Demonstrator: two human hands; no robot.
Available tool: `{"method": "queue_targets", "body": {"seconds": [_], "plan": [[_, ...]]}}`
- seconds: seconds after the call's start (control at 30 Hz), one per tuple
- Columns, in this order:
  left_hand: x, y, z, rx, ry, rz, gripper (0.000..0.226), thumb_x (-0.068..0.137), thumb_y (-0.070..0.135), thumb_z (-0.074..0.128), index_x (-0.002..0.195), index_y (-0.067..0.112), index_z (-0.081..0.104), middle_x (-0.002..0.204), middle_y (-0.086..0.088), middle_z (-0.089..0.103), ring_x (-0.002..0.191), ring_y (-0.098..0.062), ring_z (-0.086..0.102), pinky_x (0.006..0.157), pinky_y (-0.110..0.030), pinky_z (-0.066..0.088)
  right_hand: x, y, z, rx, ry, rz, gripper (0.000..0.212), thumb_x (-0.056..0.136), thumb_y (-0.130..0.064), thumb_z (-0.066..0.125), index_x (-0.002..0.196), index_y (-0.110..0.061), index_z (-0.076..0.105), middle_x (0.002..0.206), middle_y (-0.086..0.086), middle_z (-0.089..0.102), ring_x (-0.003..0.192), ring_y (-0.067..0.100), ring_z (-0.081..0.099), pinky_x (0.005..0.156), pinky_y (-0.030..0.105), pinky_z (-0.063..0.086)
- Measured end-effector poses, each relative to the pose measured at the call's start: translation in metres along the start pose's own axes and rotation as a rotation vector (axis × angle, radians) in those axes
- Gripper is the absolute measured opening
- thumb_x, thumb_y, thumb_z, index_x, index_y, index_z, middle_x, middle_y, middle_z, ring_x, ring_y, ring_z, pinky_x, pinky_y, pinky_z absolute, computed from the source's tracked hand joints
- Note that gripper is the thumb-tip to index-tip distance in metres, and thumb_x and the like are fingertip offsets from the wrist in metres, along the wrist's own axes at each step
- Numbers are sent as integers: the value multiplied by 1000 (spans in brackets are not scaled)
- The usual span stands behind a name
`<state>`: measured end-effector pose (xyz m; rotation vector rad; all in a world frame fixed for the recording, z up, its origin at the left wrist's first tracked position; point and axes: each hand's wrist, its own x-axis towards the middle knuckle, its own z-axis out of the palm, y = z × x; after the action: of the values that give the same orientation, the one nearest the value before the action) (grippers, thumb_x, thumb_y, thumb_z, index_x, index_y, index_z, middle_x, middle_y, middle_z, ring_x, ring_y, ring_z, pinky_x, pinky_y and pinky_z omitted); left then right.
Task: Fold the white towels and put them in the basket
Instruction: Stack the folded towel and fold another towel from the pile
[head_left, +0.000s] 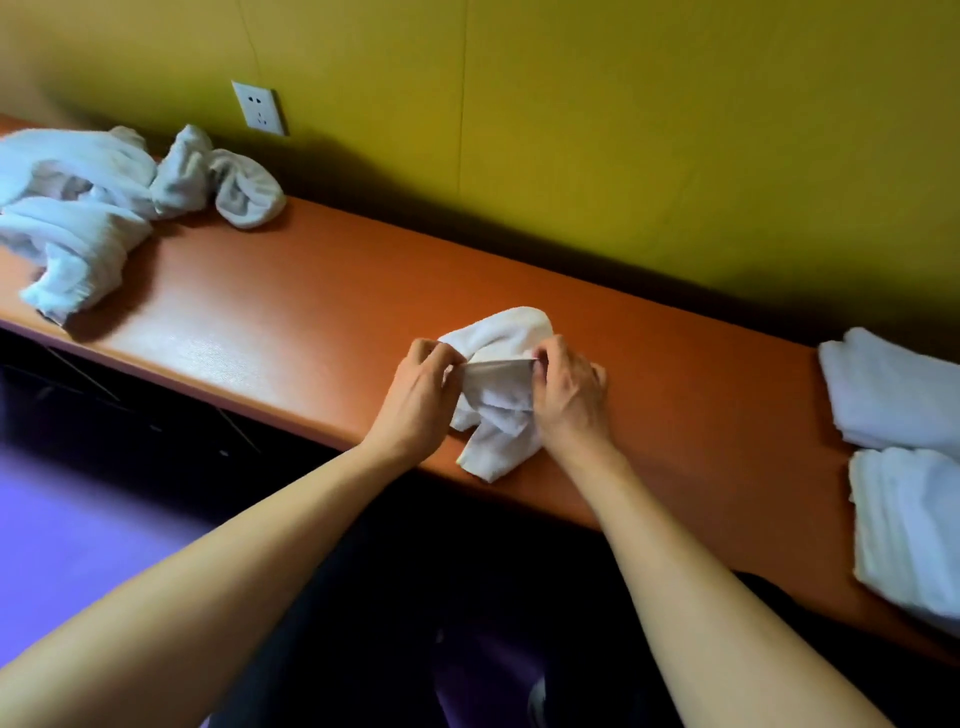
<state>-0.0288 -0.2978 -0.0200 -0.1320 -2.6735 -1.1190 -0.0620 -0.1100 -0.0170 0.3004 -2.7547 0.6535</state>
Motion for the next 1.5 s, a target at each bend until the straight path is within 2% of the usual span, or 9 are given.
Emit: {"method": "queue_targets", "body": {"seconds": [0.1, 0.27, 0.4, 0.6, 0.83, 1.03, 1.2, 1.4, 1.5], "plan": [[23, 35, -13, -146, -23, -45, 13, 90, -1, 53, 94, 11, 53, 90, -6, 60, 83, -26, 53, 72, -35, 40, 6, -5, -20, 277, 117, 98, 13, 102, -14, 42, 109, -6, 50, 100, 13, 59, 85, 33, 57, 66, 34, 33], [50, 74, -35, -175, -12, -58, 28, 76, -5, 42, 89, 17, 52, 78, 1, 58, 70, -21, 47, 57, -26, 34, 16, -7, -62, 390, 104, 6, 28, 101, -31, 45, 109, -5, 51, 102, 10, 58, 89, 28, 57, 70, 33, 37], [55, 90, -56, -11, 77, 224, 35, 65, -2, 38, 93, 10, 54, 85, -1, 56, 77, -24, 43, 68, -38, 37, 22, 0, -106, 204, -62, -195, 32, 87, -39, 72, 106, -20, 54, 99, -1, 57, 85, 24, 58, 68, 33, 42], [63, 91, -79, 433, 130, 506, 34, 82, -9, 53, 112, 6, 58, 104, -13, 56, 88, -31, 46, 77, -44, 42, 25, 27, -162, -133, 35, -96, 16, 86, -18, 62, 100, -24, 57, 102, 6, 63, 89, 38, 62, 64, 40, 48], [45, 62, -84, 493, 123, 104, 17, 89, -2, 48, 101, 8, 56, 104, -15, 59, 97, -40, 52, 71, -49, 46, 26, 36, -196, -127, 31, -26, 20, 79, -15, 76, 92, -23, 64, 93, 1, 63, 87, 30, 60, 63, 31, 37], [52, 56, -119, 539, 349, 107, 24, 89, -2, 45, 102, 14, 56, 104, -13, 58, 95, -39, 54, 65, -44, 40, 11, 65, -221, -315, -24, 106, 12, 88, -22, 71, 100, -22, 73, 105, 14, 72, 95, 37, 65, 70, 34, 47], [50, 36, -146, 594, 282, -20, 21, 96, 9, 48, 110, 17, 61, 108, -13, 63, 96, -41, 63, 67, -41, 44, 4, 76, -262, -160, 22, 180, 12, 88, -25, 72, 99, -24, 74, 102, 10, 74, 93, 34, 67, 73, 37, 53], [18, 0, -165, 440, 300, -407, 25, 98, 9, 47, 120, 10, 58, 124, -20, 61, 117, -39, 59, 98, -46, 48, -14, 74, -293, 21, 128, 222, 14, 92, -23, 61, 98, -25, 73, 91, 4, 74, 83, 31, 68, 71, 44, 57], [8, -1, -178, 174, 413, -552, 36, 86, 2, 57, 121, 7, 60, 130, -17, 58, 125, -34, 54, 109, -41, 42, -26, 61, -295, 369, 288, 278, 18, 95, -16, 58, 102, -22, 74, 84, -4, 68, 70, 22, 65, 48, 35, 58]]}}
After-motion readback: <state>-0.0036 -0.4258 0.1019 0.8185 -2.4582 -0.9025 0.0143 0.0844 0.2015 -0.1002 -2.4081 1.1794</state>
